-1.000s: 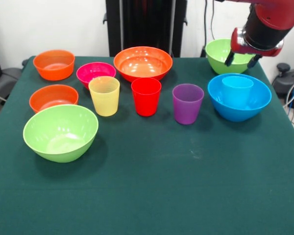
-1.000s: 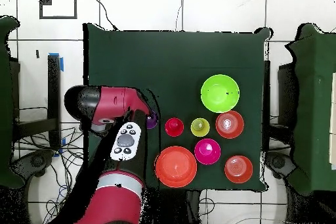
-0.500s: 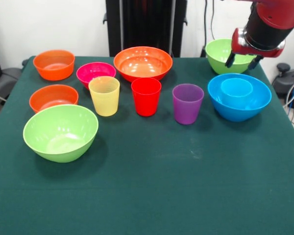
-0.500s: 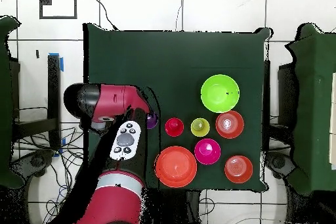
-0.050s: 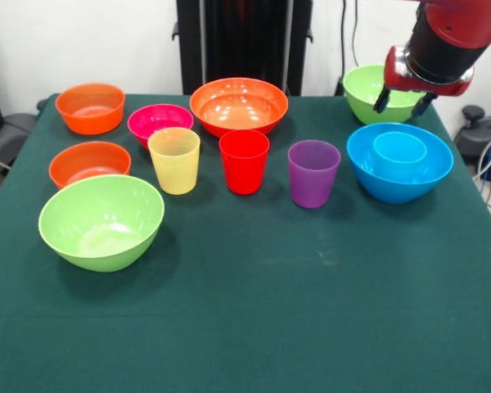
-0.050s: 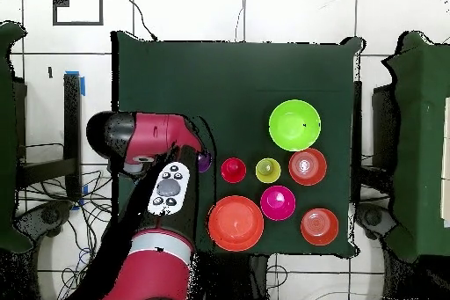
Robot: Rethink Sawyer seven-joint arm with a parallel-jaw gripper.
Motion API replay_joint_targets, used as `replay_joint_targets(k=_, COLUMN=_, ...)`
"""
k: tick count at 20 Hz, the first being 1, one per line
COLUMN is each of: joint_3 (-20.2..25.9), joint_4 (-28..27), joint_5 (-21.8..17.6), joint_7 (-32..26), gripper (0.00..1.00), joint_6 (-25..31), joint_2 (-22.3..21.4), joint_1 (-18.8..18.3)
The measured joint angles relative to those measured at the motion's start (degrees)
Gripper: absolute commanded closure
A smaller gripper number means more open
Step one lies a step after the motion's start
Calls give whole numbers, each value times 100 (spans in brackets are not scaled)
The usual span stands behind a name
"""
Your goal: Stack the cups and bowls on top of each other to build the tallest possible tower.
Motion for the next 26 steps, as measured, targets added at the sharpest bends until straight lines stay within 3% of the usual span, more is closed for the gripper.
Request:
replay_joint_targets(k=19, joint_3=-30, joint_4=25, joint_5=-1, joint_7=0, gripper=0, joint_6=0, joint_2=-43, joint_1=-1)
replay_joint_targets(k=26, joint_3=-30, joint_4=427, joint_5=-97, joint_7=0, gripper=0, joint_6=0, joint_2=-473, joint_1=-122)
